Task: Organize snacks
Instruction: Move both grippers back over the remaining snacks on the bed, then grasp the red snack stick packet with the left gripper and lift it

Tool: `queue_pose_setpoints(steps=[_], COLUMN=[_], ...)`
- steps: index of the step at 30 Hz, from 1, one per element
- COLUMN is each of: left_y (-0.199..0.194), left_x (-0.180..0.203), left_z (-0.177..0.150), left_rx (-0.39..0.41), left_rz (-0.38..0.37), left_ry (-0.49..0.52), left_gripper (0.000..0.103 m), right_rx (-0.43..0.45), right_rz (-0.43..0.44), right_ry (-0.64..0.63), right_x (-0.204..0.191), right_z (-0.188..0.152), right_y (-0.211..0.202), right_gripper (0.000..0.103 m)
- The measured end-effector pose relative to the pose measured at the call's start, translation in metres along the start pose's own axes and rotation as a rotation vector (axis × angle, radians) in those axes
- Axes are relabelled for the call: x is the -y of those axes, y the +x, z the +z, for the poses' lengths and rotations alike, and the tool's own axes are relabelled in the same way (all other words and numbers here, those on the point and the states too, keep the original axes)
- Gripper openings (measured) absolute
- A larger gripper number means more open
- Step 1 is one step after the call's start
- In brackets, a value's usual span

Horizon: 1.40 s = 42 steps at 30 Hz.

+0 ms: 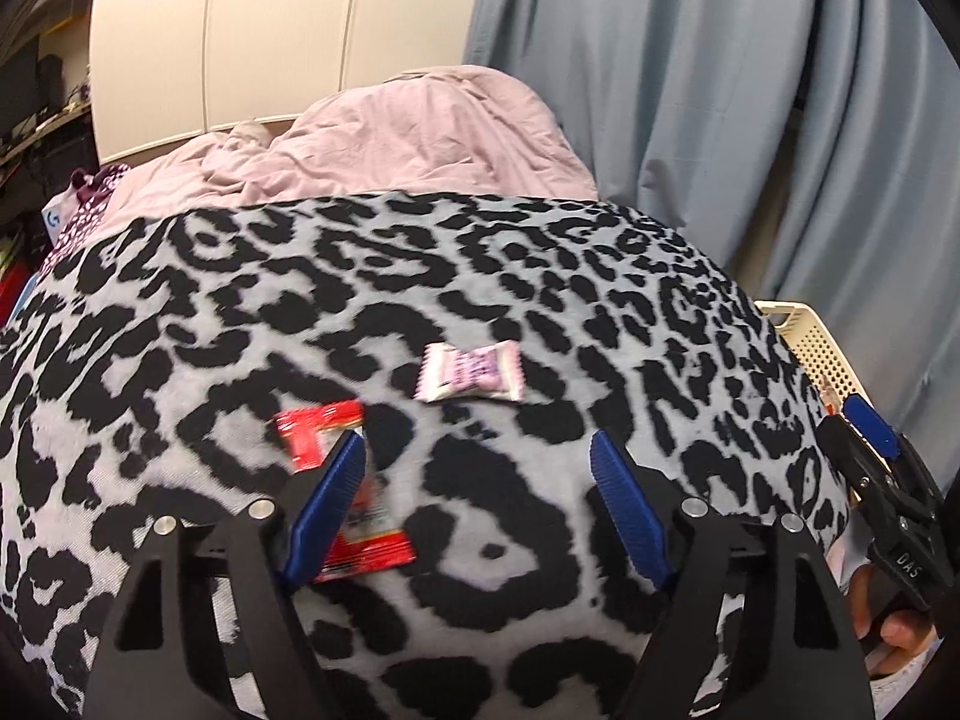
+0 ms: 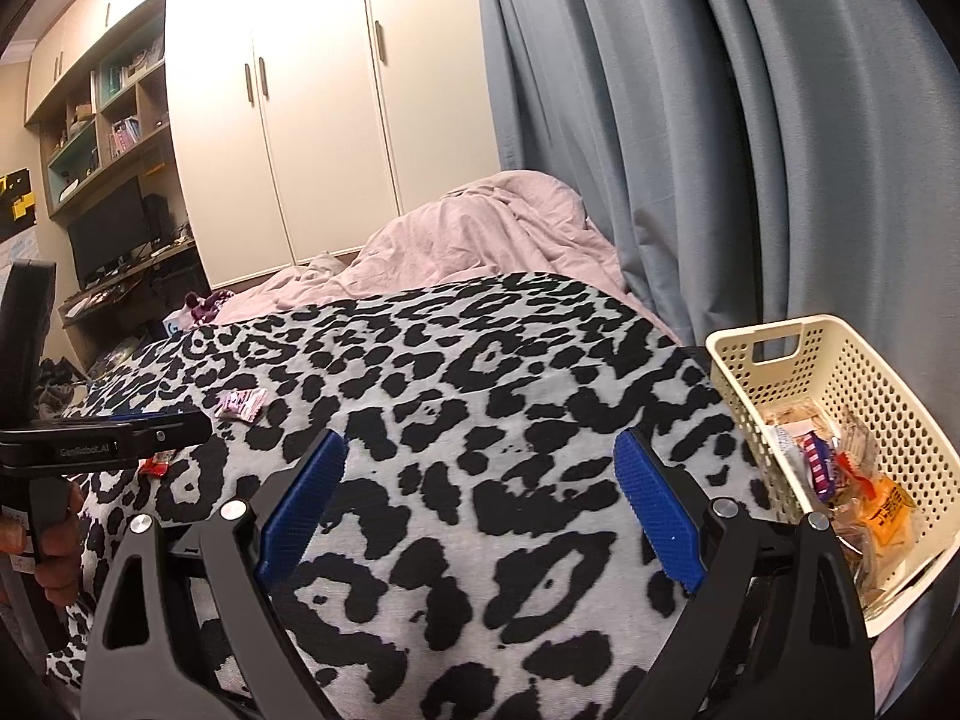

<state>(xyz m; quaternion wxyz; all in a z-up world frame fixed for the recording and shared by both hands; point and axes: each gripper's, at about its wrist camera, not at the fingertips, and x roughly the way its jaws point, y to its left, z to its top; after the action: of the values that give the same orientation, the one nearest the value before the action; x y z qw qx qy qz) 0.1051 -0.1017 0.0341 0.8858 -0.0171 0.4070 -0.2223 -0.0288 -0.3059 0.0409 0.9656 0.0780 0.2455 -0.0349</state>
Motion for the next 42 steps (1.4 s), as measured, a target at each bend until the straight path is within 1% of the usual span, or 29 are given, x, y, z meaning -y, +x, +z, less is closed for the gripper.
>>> queue_pose_setpoints(steps=[1, 2, 5, 10, 15, 18, 20, 22, 24, 26, 28, 29, 32, 37, 42], left_y=[0.000, 0.000, -0.004, -0.008, -0.018, -0.018, -0.014, -0.009, -0.006, -0.005, -0.004, -0.004, -0.005, -0.016, -0.031], left_x=[-0.002, -0.004, -0.008, -0.013, -0.022, -0.024, -0.025, -0.029, -0.032, -0.033, -0.034, -0.034, -0.036, -0.044, -0.051], left_z=[-0.001, -0.003, -0.006, -0.009, -0.009, -0.010, -0.012, -0.015, -0.016, -0.018, -0.017, -0.017, -0.018, -0.018, -0.016], left_rx=[-0.001, 0.000, 0.012, 0.025, 0.057, 0.057, 0.044, 0.028, 0.026, 0.033, 0.034, 0.034, 0.038, 0.071, 0.109], left_rz=[0.006, 0.010, 0.032, 0.073, 0.116, 0.131, 0.144, 0.157, 0.175, 0.188, 0.196, 0.194, 0.195, 0.191, 0.198], left_ry=[-0.002, -0.004, 0.005, -0.002, -0.015, -0.010, -0.005, -0.015, -0.017, -0.010, -0.005, -0.005, -0.010, -0.031, -0.047], left_gripper=[0.075, 0.071, 0.069, 0.069, 0.069, 0.068, 0.059, 0.054, 0.053, 0.049, 0.046, 0.041, 0.033, 0.032, 0.032], right_rx=[-0.004, -0.006, -0.014, -0.019, -0.024, -0.029, -0.029, -0.027, -0.027, -0.029, -0.031, -0.032, -0.031, -0.030, -0.056], right_rz=[0.006, 0.008, 0.018, 0.031, 0.037, 0.041, 0.047, 0.050, 0.052, 0.052, 0.052, 0.052, 0.055, 0.072, 0.145], right_ry=[0.000, -0.001, -0.005, -0.010, -0.007, -0.005, -0.007, -0.013, -0.017, -0.017, -0.014, -0.013, -0.018, -0.052, -0.069], right_x=[-0.001, -0.002, -0.005, -0.008, -0.008, -0.009, -0.010, -0.013, -0.014, -0.014, -0.013, -0.014, -0.015, -0.024, -0.036], right_z=[0.000, -0.001, -0.003, -0.005, -0.005, -0.006, -0.006, -0.006, -0.006, -0.006, -0.006, -0.006, -0.005, 0.001, 0.011], right_y=[0.002, 0.003, 0.007, 0.010, 0.012, 0.014, 0.015, 0.015, 0.015, 0.015, 0.016, 0.016, 0.015, 0.017, 0.024], right_gripper=[0.093, 0.093, 0.093, 0.093, 0.093, 0.093, 0.093, 0.093, 0.093, 0.093, 0.093, 0.093, 0.093, 0.093, 0.093])
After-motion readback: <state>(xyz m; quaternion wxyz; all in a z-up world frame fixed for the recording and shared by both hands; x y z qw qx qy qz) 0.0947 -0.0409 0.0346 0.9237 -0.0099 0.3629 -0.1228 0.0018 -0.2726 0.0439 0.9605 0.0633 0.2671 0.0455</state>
